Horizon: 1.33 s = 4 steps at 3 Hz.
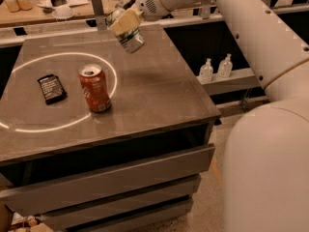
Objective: Place 7up can upright
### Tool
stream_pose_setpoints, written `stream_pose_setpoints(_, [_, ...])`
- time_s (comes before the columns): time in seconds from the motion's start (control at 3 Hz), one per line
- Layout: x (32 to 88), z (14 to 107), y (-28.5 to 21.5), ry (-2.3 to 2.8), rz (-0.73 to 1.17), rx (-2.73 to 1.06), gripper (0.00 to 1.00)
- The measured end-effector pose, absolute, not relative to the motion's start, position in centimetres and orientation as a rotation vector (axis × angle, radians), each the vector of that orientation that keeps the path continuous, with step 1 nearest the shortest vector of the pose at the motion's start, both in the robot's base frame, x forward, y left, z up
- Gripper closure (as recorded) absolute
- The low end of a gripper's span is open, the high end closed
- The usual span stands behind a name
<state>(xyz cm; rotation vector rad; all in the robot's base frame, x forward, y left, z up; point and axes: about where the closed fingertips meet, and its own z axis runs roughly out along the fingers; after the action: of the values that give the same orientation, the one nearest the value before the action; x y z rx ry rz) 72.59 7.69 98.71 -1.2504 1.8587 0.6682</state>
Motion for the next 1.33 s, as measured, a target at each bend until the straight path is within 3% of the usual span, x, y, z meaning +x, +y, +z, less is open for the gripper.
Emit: stream_pose_setpoints(1.33, [72.6, 94.7, 7.4, 1.589, 0.726, -1.148, 1.0])
